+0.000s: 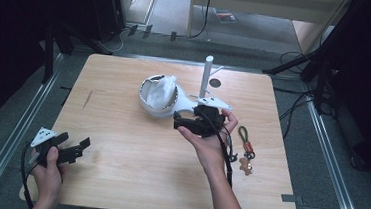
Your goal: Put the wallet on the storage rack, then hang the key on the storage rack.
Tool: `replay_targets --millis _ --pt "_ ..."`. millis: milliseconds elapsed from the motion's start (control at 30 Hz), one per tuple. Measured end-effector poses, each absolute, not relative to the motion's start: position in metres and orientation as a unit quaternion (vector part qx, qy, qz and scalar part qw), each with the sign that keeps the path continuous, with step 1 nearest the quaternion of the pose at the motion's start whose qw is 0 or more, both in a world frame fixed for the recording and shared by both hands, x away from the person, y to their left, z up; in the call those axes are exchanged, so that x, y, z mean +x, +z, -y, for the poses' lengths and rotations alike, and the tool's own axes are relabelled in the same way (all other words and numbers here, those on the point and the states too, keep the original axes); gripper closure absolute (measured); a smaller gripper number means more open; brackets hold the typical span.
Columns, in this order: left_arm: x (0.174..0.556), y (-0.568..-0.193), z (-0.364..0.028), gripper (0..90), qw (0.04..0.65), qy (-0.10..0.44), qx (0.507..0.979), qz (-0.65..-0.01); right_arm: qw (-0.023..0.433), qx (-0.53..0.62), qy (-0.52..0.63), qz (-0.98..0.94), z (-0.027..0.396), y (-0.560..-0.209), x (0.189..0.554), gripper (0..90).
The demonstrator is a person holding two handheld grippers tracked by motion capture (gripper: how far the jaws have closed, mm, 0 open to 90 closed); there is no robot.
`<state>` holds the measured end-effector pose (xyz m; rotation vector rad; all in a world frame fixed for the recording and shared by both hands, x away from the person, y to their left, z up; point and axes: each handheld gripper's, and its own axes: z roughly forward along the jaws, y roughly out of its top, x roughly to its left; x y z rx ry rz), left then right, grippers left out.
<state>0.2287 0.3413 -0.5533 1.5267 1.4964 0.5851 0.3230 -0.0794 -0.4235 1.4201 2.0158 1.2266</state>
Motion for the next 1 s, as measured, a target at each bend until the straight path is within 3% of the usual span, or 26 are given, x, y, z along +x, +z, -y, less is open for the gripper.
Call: replay_targets --millis 1000 --pt "0.228 -0.553 -0.34 7.7 0.443 0.234 0.619 -0.604 0.215 0.524 0.435 -0.7 0.14 -0.426 0.299 0.0"
